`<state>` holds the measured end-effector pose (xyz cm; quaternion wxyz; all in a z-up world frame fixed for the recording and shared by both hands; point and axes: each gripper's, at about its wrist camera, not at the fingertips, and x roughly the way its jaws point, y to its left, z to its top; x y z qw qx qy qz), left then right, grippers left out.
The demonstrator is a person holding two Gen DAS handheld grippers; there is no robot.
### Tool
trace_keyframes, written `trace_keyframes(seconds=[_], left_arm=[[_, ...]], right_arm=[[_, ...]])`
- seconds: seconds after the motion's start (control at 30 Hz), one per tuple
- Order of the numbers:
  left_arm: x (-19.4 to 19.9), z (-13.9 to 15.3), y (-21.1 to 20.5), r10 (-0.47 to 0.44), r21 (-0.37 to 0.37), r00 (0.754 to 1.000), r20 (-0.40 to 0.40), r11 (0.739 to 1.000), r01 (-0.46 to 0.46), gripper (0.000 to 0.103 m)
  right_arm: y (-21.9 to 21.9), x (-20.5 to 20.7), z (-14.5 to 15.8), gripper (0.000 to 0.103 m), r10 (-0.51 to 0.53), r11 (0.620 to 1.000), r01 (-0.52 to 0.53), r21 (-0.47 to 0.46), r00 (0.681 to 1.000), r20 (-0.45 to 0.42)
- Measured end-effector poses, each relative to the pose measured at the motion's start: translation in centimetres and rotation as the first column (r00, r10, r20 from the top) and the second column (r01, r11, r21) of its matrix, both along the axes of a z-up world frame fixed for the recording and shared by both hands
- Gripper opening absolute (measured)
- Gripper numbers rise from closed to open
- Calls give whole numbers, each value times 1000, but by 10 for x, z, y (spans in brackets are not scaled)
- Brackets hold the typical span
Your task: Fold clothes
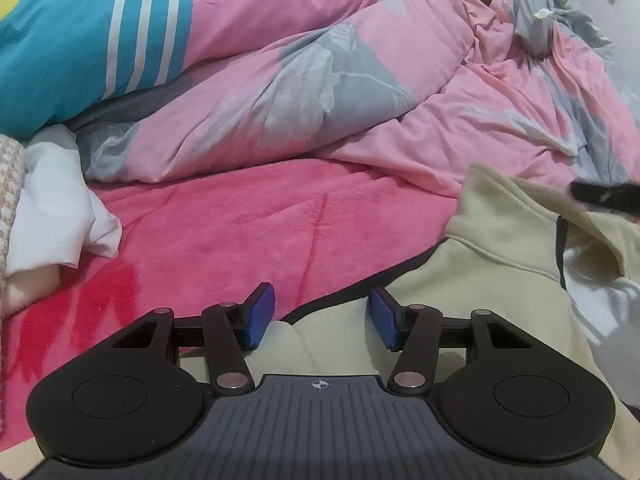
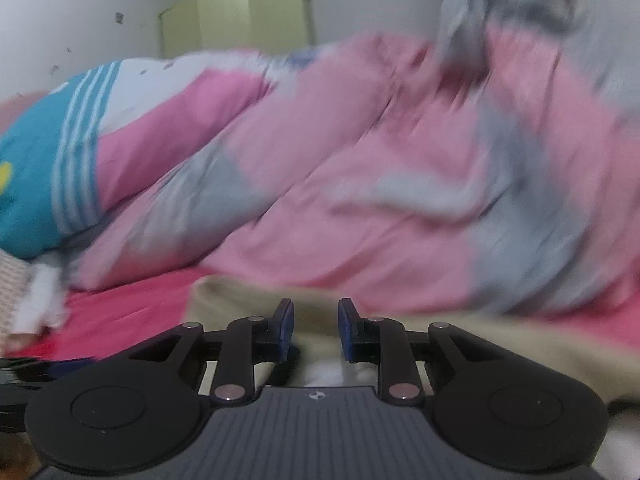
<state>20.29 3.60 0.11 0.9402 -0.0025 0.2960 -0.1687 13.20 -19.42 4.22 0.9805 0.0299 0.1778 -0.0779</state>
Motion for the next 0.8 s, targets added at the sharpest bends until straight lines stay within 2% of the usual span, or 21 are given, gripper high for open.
trace_keyframes(seconds=[0.07, 0.13, 0.2, 0.23, 0.27, 0.33, 0.4, 0.47, 0.53, 0.57, 0.67, 0.73, 0.8], left_arm=[[0, 0, 0, 0, 0, 1000, -1, 1000, 0, 54], [0, 0, -1, 0, 2, 1000, -1, 1000, 0, 54], [0, 0, -1, 1, 4, 1000, 0, 1000, -1, 54], [0, 0, -1, 1, 3, 1000, 1, 1000, -1, 54], [0, 0, 0, 1, 2, 1000, 1, 1000, -1, 54], [0, -1, 1, 1, -5, 1000, -3, 1000, -1, 54], [1, -1, 2, 0, -17, 1000, -6, 1000, 0, 54], [1, -1, 4, 1, -26, 1000, -8, 1000, -1, 54], [1, -2, 3, 3, -22, 1000, -8, 1000, -4, 54], [1, -1, 3, 3, -19, 1000, -8, 1000, -3, 54], [3, 0, 3, 2, -25, 1000, -20, 1000, -2, 54], [3, 0, 4, 1, -27, 1000, -25, 1000, -1, 54], [3, 0, 4, 0, -28, 1000, -26, 1000, -1, 54]], right_arm=[[12, -9, 9, 27, 3, 994, 0, -108, 1000, 22], [39, -13, 11, 27, 129, 966, -129, -223, 992, -13], [64, -9, 4, 26, 286, 916, -305, -259, 952, -111], [76, -2, -2, 27, 364, 882, -398, -253, 915, -172], [84, 8, -10, 27, 399, 862, -446, -240, 890, -220], [81, 43, -31, 25, 367, 879, -437, -189, 875, -315], [57, 70, -40, 25, 354, 911, -403, -93, 875, -330], [32, 77, -31, 27, 369, 927, -372, 47, 879, -302], [34, 60, -18, 27, 263, 954, -291, -73, 928, -265], [36, 49, -11, 27, 233, 953, -271, -137, 941, -245], [24, 17, 13, 27, 296, 945, -321, -70, 925, -240], [27, -5, 20, 27, 384, 913, -406, -32, 885, -263], [39, -12, 12, 27, 490, 857, -516, 9, 809, -324]])
